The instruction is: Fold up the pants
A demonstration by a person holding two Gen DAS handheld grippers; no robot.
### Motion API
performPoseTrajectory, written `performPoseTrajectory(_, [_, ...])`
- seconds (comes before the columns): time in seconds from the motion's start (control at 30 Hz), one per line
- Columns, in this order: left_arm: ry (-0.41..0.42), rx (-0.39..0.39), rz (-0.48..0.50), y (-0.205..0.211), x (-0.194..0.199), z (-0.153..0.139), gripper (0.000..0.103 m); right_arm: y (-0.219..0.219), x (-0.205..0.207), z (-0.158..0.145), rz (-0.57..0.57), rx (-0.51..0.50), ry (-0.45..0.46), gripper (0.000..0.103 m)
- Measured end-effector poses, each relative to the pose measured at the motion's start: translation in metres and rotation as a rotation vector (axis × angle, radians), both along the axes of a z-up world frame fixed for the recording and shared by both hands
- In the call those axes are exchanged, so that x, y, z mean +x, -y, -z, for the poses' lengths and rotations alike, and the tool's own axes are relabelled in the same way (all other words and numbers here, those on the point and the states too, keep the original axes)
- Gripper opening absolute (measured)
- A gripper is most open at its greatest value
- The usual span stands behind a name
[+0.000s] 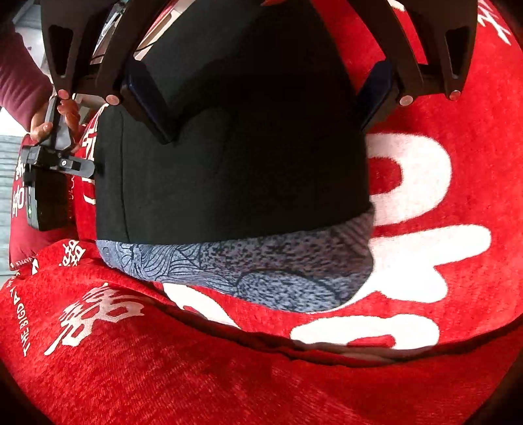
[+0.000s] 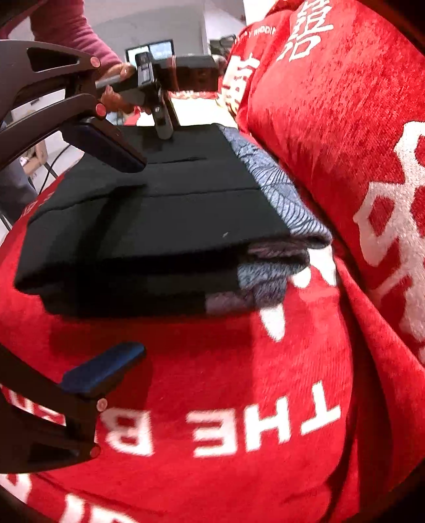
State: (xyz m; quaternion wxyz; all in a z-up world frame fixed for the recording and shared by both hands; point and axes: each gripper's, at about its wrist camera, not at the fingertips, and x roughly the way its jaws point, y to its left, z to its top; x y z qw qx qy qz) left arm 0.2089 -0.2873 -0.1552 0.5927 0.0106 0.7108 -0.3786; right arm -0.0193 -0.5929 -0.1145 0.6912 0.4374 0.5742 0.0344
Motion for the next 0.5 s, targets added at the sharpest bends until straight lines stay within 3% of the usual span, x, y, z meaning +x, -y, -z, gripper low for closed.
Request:
performPoseTrajectory(0.1, [0.01,0.0,0.01,0.006,-0.003,0.004,0.102,0.0,0.009,0.007,-0.013,0.079,0.044,0.103])
performPoseTrajectory(0.23, [-0.004,0.002,-0.011,0.003,-0.002,0.007,0.102,-0.002,0.019,0.016,-0.032,0.093,0.054,0.103])
performPoseTrajectory(0.37, [0.004,0.017,-0.024,0.003,-0.004,0.006,0.1,0.005,0.017,0.019,0.02,0.123,0.038,0.101])
performPoseTrajectory(0.47, [0.048,-0.004,-0.04,0.0,-0.01,-0.005,0.086,0.01,0.019,0.02,0.032,0.119,-0.023,0.09])
performPoseTrajectory(0.5, [0.06,-0.013,-0.044,-0.001,-0.012,-0.01,0.08,0.011,0.019,0.02,0.027,0.108,-0.041,0.079])
